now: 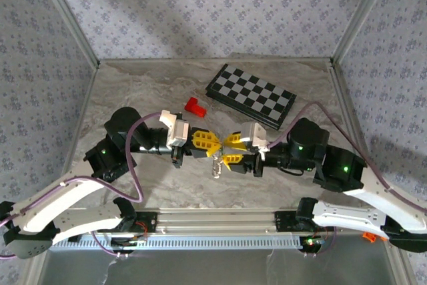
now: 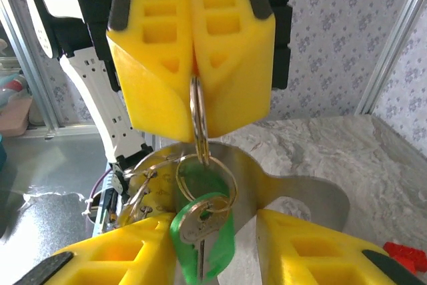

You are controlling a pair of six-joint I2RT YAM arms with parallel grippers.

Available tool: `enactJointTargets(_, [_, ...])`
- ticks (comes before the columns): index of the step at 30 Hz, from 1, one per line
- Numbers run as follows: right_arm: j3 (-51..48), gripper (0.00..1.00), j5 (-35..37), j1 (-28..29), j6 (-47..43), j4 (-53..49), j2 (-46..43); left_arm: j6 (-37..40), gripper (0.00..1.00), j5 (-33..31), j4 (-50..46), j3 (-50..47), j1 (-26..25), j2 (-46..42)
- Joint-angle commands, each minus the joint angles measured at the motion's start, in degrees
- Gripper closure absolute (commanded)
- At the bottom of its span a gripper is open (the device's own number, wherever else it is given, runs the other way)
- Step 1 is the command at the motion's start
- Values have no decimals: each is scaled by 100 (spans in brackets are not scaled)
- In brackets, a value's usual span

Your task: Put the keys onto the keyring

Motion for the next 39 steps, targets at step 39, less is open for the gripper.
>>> enactJointTargets(39, [194, 99, 663, -20, -125, -185, -119, 459, 100, -420, -750, 155, -37, 98])
